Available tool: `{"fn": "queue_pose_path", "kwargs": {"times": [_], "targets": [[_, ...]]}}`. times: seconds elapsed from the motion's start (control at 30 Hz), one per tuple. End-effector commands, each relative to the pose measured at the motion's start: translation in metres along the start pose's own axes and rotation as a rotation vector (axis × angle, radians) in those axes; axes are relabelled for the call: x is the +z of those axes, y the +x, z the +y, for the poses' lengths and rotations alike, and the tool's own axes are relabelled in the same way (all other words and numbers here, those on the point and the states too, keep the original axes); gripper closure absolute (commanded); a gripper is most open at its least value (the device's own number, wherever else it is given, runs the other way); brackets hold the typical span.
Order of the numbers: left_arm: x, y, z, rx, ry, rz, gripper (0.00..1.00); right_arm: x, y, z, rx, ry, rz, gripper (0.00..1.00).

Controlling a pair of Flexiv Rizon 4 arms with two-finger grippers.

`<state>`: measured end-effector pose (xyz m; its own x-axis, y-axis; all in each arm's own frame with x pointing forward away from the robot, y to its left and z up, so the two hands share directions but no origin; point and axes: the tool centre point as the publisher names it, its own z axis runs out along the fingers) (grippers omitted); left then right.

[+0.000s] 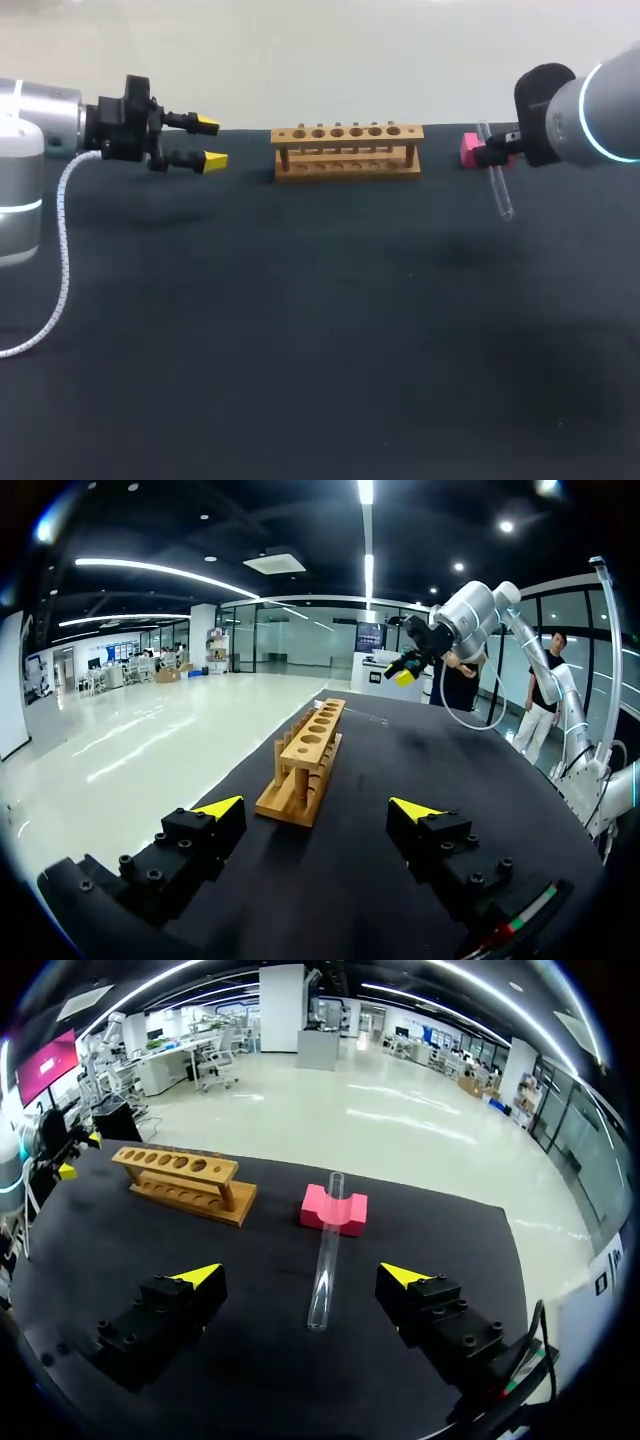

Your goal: Grasp the test tube, adjust it, and insert it.

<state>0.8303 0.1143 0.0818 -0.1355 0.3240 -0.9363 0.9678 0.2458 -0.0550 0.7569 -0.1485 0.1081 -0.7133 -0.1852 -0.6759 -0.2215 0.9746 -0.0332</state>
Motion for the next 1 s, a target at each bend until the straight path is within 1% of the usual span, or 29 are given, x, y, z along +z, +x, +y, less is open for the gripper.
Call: {"fn": "queue_pose_path", "kwargs": {"times": [0.03,0.17,0.23,0.57,0.77,1.0], "targets": [[0.000,0.001,-0.001,0.003,-0.004,-0.004,0.00,0.002,0.006,0.000,-0.024,-0.014,-0.401,0.00],[0.000,0.001,-0.001,0.003,-0.004,-0.004,0.00,0.009,0.009,0.003,-0.079,-0.008,-0.412,0.00],[0.000,0.001,-0.001,0.003,-0.004,-0.004,0.00,0.013,0.010,0.002,-0.085,0.002,-0.419,0.00],[0.000,0.001,-0.001,0.003,-0.004,-0.004,0.00,0.022,0.010,-0.007,-0.002,0.008,-0.490,0.00],[0.000,0.001,-0.001,0.003,-0.004,-0.004,0.00,0.031,0.014,-0.010,0.040,0.001,-0.514,0.00],[0.000,0.001,-0.001,0.003,-0.004,-0.004,0.00,0.043,0.014,-0.019,0.122,0.002,-0.540,0.00]]}}
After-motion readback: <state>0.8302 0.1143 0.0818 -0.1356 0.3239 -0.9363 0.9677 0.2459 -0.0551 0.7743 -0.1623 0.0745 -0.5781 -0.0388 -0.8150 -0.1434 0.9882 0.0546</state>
